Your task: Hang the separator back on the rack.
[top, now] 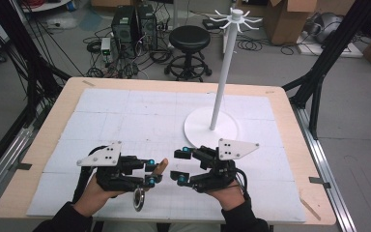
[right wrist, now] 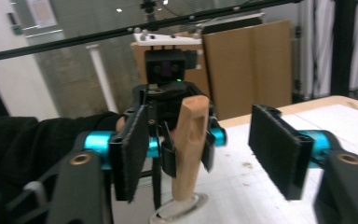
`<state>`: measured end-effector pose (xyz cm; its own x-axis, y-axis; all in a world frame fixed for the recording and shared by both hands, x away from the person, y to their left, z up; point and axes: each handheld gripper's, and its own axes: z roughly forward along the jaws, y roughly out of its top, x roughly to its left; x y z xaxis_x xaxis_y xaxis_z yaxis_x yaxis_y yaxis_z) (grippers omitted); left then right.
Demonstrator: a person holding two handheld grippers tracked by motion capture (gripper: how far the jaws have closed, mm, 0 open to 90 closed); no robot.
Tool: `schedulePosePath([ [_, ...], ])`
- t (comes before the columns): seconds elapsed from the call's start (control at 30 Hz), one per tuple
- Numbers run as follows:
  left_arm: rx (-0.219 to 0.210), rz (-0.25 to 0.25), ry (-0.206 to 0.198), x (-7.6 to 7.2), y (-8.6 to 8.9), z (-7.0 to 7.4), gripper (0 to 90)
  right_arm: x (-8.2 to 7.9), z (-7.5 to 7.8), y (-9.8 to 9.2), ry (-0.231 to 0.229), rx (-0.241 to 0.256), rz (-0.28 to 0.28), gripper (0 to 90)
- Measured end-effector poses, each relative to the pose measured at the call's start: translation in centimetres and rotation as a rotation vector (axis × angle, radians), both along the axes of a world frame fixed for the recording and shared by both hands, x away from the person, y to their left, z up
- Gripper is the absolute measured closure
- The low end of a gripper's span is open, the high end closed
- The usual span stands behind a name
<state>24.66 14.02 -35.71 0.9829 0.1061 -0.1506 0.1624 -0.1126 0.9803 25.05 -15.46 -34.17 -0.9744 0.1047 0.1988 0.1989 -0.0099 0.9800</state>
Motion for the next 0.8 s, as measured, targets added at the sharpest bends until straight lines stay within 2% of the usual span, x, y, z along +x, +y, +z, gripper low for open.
schedulePosePath([
  [0.37,-0.026,-0.052,0.004,-0.2,-0.4,0.0,67.7,0.3,0.0,1.6,-0.020,0.003,0.087,59.8],
  [0.47,-0.039,-0.070,0.003,-0.3,-0.5,0.0,67.7,0.2,0.0,1.9,-0.029,0.009,0.116,69.2],
  [0.57,-0.046,-0.079,0.000,-0.3,-0.5,0.1,67.7,0.2,0.1,2.0,-0.037,0.020,0.129,70.6],
  [0.8,-0.067,-0.072,0.011,-0.1,-0.3,0.2,67.4,-0.2,0.5,2.3,-0.053,0.027,0.095,71.3],
])
